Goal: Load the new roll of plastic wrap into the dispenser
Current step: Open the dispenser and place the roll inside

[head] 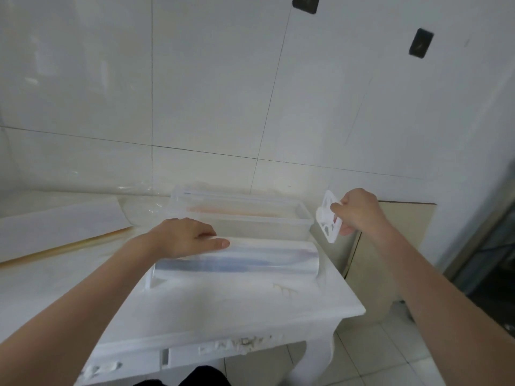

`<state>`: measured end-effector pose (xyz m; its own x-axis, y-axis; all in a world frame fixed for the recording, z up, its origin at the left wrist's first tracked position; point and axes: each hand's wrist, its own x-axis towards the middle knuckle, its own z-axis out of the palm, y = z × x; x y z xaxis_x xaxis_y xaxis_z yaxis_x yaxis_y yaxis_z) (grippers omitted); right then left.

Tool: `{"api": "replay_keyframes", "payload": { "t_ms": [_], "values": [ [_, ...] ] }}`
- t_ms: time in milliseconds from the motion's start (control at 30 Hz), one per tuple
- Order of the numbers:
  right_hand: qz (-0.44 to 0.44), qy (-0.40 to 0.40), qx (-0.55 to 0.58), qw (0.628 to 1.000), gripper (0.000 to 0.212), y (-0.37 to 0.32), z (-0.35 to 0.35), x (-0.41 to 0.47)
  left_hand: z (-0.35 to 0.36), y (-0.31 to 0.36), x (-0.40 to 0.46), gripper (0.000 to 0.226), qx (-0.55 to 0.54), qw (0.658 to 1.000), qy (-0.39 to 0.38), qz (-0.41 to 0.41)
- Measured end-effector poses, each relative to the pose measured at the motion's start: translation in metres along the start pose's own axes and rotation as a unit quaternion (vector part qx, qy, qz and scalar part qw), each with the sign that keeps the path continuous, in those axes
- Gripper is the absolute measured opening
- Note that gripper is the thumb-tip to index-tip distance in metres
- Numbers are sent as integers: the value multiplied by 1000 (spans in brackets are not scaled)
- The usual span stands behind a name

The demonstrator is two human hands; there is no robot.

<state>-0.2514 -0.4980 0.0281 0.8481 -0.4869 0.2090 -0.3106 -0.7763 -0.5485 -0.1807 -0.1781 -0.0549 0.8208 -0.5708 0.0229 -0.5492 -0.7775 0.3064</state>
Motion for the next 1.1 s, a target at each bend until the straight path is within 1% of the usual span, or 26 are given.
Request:
{"api": "replay_keyframes", "payload": {
  "t_ms": [67, 100, 133, 200, 400, 467, 533, 667, 733, 800, 833, 933, 1000, 1100],
  "values": [
    [9, -11, -18, 1000, 19, 6, 2, -9, 0, 2, -1, 97, 9, 1000, -13, 9],
    [17, -16, -26, 999, 24, 8, 4, -13, 0, 3, -1, 96, 18, 1000, -20, 6],
    [22, -25, -28, 999, 30, 9, 7, -16, -1, 3, -2, 91, 26, 999, -22, -1],
    [34, -55, -26, 998, 33, 12, 13, -24, -1, 5, -2, 81, 29, 999, -19, -16],
    [66, -94, -2, 993, 31, 27, 33, -32, 0, 4, -2, 75, 4, 999, -5, -33],
    [79, -110, 18, 991, 28, 30, 40, -33, 1, 3, -1, 74, 2, 999, -5, -33],
    [95, -126, 65, 985, 22, 32, 45, -32, 1, 1, 0, 73, 4, 1000, -9, -30],
    [116, -156, 140, 971, 4, 39, 46, -34, 3, -1, 2, 74, 4, 1000, -11, -28],
    [114, -164, 154, 968, 6, 43, 45, -35, 3, -1, 2, 73, 5, 999, -11, -29],
    [105, -159, 143, 971, 15, 44, 47, -34, 2, 0, 2, 72, 5, 1000, -10, -28],
    [99, -157, 131, 974, 16, 44, 48, -33, 2, 0, 2, 72, 5, 1000, -10, -28],
    [69, -170, 77, 980, 8, 41, 48, -31, 1, 2, 1, 71, 7, 1000, -9, -29],
    [48, -188, 46, 980, 19, 39, 47, -28, 0, 3, 0, 72, 7, 1000, -10, -29],
    [23, -212, -9, 977, 23, 32, 43, -27, 0, 4, 0, 77, 7, 999, -13, -30]
  ]
}}
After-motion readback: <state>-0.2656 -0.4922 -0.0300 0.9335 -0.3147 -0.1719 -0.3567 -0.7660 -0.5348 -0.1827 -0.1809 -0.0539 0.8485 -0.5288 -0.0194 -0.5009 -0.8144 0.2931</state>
